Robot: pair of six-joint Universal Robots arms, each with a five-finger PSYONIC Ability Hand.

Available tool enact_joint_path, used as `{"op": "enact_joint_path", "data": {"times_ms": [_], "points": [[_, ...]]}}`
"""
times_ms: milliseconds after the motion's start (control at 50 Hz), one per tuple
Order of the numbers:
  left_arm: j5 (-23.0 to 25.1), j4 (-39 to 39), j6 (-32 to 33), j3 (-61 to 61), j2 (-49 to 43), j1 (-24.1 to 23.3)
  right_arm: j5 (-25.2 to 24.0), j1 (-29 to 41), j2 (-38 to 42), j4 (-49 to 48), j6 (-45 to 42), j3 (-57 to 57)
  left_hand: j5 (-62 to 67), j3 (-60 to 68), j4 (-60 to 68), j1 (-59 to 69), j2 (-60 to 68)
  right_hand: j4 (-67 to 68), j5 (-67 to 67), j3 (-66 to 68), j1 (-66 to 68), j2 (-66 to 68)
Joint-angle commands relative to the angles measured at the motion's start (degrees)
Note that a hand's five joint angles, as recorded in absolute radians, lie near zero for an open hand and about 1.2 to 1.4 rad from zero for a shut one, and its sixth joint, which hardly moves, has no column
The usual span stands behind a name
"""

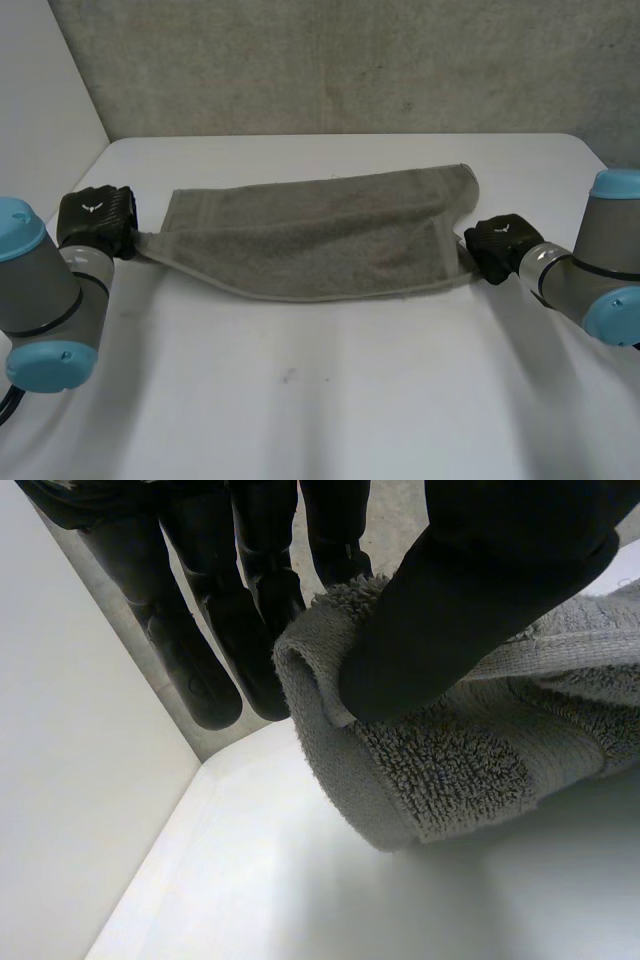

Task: Fold the towel.

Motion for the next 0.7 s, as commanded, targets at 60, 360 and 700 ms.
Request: {"op": "enact_joint_path", "data": {"times_ms": [60, 360, 700], "points": [[0.1, -1.0, 0.1, -0.4, 1.4, -0.4, 0.5, -0.7, -9.5, 2.9, -0.9, 5.8, 11.4, 10.4, 10.2, 12.7, 10.4, 11.8, 14.2, 12.3, 24.2, 12.6], [0.0, -24.9, 6.9, -7.9, 12.8, -4.3, 3.8, -8.5, -22.0, 28.7, -23.8, 22.1, 11.4, 10.4, 10.2, 12.7, 10.4, 11.8, 14.2, 12.3, 24.2, 12.6], [2.3, -31.3, 8.0, -10.0, 23.1, -3.4, 2.9, -11.8, -38.3, 26.4, -27.0, 26.3, 11.4, 10.4, 10.2, 12.7, 10.4, 11.8, 14.2, 12.3, 24.2, 12.6]]}}
